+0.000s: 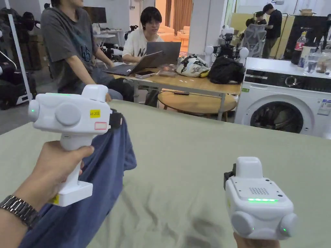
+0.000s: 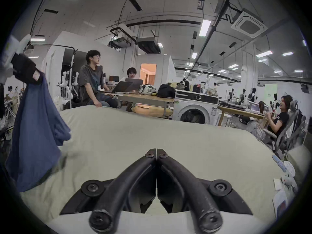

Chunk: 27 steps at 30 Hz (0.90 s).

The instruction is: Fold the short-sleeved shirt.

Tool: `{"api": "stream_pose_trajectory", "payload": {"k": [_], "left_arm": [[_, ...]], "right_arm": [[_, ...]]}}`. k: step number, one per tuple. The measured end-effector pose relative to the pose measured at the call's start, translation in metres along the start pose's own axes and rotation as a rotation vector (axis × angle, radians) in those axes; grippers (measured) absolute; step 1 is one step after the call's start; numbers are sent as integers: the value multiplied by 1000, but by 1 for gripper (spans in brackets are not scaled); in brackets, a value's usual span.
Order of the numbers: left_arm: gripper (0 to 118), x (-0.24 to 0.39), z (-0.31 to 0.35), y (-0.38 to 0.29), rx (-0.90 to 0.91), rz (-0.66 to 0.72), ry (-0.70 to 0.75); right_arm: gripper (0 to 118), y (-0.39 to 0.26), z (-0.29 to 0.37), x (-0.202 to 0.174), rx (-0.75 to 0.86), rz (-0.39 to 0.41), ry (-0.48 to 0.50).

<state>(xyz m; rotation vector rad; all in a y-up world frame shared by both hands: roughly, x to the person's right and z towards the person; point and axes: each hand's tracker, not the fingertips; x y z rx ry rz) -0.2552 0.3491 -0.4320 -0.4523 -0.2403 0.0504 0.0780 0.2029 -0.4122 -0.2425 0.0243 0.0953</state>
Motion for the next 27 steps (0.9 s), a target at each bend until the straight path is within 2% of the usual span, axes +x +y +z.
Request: {"api": "stream_pose_trajectory", "payload": {"k": [6, 11, 14, 18, 22, 24, 25, 27], "left_arm": [[0, 114, -30, 22, 15, -121, -234], [0, 207, -60, 12, 8, -167, -420], [0, 254, -78, -13, -55, -168, -543], [0, 302, -105, -62, -197, -216, -601], [1, 313, -124, -115, -327, -167, -649], [35, 313, -125, -127, -370, -130, -673], [46, 311, -127, -135, -391, -116, -680], [50, 303, -123, -142, -403, -97, -664]], "right_arm": [[0, 6, 25, 62, 32, -33, -104], [0, 3, 52, 122, 50, -62, -245], [0, -3, 67, 156, 43, -98, -309], [0, -14, 81, 190, 23, -116, -381], [0, -26, 88, 208, -10, -132, -411], [0, -30, 89, 210, -20, -135, -417], [0, -31, 89, 208, -23, -136, -416], [0, -32, 88, 205, -31, -136, -409]]}}
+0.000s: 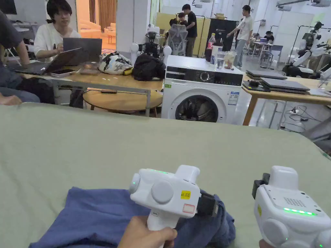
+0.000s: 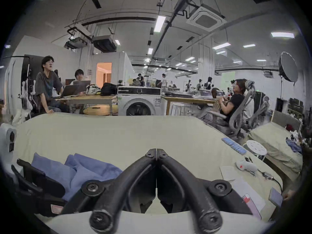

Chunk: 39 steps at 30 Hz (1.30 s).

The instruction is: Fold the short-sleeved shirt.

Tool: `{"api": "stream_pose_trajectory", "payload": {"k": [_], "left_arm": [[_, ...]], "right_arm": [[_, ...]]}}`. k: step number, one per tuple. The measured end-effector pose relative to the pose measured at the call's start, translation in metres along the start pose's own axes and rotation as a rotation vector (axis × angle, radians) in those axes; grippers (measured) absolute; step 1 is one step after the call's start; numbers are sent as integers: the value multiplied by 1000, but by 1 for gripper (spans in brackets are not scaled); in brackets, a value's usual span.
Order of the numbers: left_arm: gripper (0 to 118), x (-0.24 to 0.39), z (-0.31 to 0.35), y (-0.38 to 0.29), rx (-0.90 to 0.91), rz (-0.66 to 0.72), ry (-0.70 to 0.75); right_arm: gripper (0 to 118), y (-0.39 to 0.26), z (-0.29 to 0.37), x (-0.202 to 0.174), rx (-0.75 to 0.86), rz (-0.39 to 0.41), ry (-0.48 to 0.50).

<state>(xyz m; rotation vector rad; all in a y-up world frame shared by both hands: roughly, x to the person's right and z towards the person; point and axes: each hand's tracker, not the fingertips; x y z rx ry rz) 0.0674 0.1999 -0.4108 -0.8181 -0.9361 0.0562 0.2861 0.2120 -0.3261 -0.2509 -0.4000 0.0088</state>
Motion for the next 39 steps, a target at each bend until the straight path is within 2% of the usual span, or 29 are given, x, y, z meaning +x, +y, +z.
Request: {"api": "stream_pose_trajectory", "payload": {"k": [2, 7, 8, 9, 13, 19, 23, 24, 31, 32, 34, 35, 36, 39], "left_arm": [[56, -6, 11, -6, 24, 11, 1], [56, -30, 66, -6, 187, 22, 161], [45, -43, 75, -6, 214, 38, 189], [27, -51, 84, -8, 241, 46, 209], [1, -62, 115, -19, 264, 37, 315], [0, -102, 157, -35, 255, 105, 425], [0, -168, 181, -25, 249, 227, 494], [0, -168, 188, -24, 246, 256, 506], [0, -228, 172, -3, 86, 368, 530], [9, -232, 166, 1, 69, 378, 540], [47, -243, 152, 4, 35, 393, 520], [60, -248, 146, 4, 18, 401, 519], [64, -256, 139, 5, 7, 408, 524], [64, -263, 120, -8, -24, 485, 640]], "right_arm": [[0, 1, 2, -7, 1, 3, 16], [0, 9, -1, -29, 17, -4, 78], [0, 10, 0, -35, 21, -6, 88], [0, 12, 0, -41, 22, -5, 100], [0, 17, 2, -64, 17, 4, 151], [0, 14, -5, -87, 0, 27, 209], [0, 14, 1, -98, -21, 25, 236], [0, 14, 0, -101, -24, 27, 238], [0, 11, -8, -107, -45, 46, 259], [0, 10, -9, -108, -51, 48, 259], [0, 9, -12, -107, -62, 48, 260], [0, 8, -13, -107, -65, 49, 261], [0, 7, -14, -107, -70, 55, 261], [0, 3, -17, -105, -83, 73, 258]]}}
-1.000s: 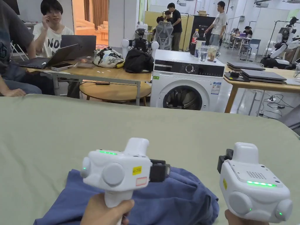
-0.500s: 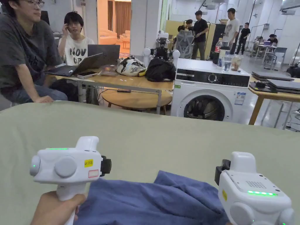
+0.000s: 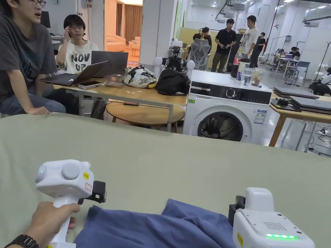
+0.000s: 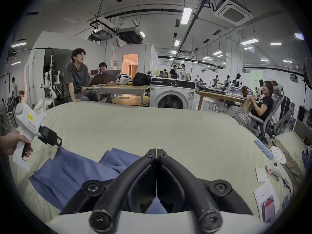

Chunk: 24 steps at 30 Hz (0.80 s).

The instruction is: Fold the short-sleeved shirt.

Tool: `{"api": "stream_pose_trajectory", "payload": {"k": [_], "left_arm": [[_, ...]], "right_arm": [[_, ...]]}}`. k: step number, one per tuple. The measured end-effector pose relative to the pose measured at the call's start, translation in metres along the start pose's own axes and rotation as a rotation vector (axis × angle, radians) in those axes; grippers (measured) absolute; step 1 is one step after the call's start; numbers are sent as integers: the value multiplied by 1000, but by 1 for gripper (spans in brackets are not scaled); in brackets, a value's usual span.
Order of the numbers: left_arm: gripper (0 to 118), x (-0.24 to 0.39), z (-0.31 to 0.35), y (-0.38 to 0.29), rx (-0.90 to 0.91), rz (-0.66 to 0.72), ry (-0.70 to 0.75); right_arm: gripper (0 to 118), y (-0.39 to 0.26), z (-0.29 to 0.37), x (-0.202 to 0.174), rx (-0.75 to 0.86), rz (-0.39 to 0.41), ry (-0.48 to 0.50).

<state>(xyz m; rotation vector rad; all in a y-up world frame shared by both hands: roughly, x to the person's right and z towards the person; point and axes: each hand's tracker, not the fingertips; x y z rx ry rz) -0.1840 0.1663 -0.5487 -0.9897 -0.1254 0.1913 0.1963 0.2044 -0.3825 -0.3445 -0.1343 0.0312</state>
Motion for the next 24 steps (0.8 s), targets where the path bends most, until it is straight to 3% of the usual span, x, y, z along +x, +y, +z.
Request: {"api": "stream_pose_trajectory", "payload": {"k": [4, 6, 7, 11, 15, 20, 21, 23, 24], "left_arm": [[64, -3, -29, -28, -192, 11, -7], [61, -8, -38, -22, -89, -103, 24], [53, -1, -34, -26, -75, -134, 59], [3, 19, -27, -35, -85, -259, 28], [1, 14, -27, -33, -81, -288, 11], [1, 7, 6, -28, 51, -279, -42], [1, 5, 12, -26, 58, -266, -57], [1, 7, 22, -28, 76, -252, -75], [1, 7, 25, -28, 85, -248, -69]], "right_arm": [[0, -3, -5, 5, -26, 19, -5], [0, -3, -9, 9, -38, 25, -8], [0, -2, -10, 10, -45, 26, -11], [0, 3, -22, 18, -68, 12, -21], [0, 12, -36, 29, -105, -24, -10], [0, 25, -78, 56, -225, -24, -16], [8, 27, -90, 61, -274, -16, -8], [44, 26, -116, 67, -356, 6, 18], [54, 24, -131, 69, -424, 15, 37]]}}
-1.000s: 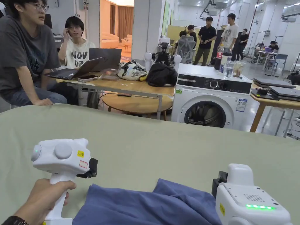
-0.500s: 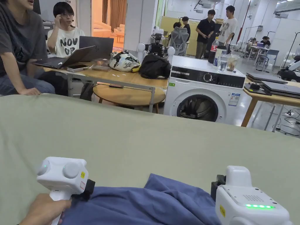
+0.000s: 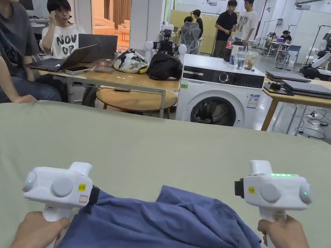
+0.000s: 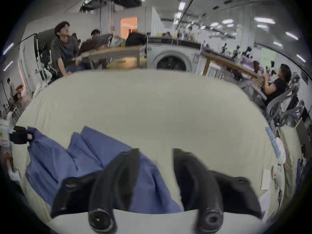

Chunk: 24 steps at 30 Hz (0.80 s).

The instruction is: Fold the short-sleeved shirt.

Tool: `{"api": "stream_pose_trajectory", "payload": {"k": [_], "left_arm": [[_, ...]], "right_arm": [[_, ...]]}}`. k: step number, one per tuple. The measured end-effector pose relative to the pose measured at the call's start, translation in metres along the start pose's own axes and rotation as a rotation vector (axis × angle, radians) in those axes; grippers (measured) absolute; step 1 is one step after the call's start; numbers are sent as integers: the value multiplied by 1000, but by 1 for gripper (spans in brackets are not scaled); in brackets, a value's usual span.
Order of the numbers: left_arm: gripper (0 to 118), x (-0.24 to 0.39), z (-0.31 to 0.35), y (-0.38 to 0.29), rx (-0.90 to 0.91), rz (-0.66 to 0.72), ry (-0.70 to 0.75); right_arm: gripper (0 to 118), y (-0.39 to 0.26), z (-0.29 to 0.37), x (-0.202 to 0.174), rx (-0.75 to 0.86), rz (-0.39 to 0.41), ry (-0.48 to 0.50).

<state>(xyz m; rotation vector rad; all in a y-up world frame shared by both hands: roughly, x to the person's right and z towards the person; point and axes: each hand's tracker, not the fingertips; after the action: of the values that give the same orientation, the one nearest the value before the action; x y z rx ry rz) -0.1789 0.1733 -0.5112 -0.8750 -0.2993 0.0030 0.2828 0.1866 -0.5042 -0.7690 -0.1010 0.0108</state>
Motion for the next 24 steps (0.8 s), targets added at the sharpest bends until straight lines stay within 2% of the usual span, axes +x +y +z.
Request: {"api": "stream_pose_trajectory", "payload": {"k": [3, 6, 10, 12, 13, 14, 15, 18, 19, 24], "left_arm": [[1, 1, 5, -1, 33, 28, -19], [1, 5, 5, -3, 36, 31, -18], [1, 10, 2, -8, 29, 33, -27], [1, 12, 1, -10, 22, 34, -26], [1, 13, 1, -11, 20, 32, -24], [1, 13, 1, -12, 23, 32, -24], [1, 13, 1, -12, 26, 33, -23], [1, 14, 2, -13, 33, 31, -21], [1, 13, 4, -12, 36, 32, -20], [1, 3, 28, 1, 104, 62, -13]], "right_arm": [[57, -2, -38, 2, -116, -9, 44], [57, -7, -70, -2, -177, 20, 76], [57, -14, -100, -14, -243, 78, 119], [54, -19, -103, -23, -247, 119, 89], [45, -22, -98, -25, -219, 128, 79], [10, -23, -95, -24, -193, 118, 89], [0, -24, -91, -25, -187, 105, 112], [0, -25, -77, -24, -172, 64, 110], [0, -23, -71, -20, -131, 64, 119], [0, -3, -13, 7, 70, 28, 47]]}}
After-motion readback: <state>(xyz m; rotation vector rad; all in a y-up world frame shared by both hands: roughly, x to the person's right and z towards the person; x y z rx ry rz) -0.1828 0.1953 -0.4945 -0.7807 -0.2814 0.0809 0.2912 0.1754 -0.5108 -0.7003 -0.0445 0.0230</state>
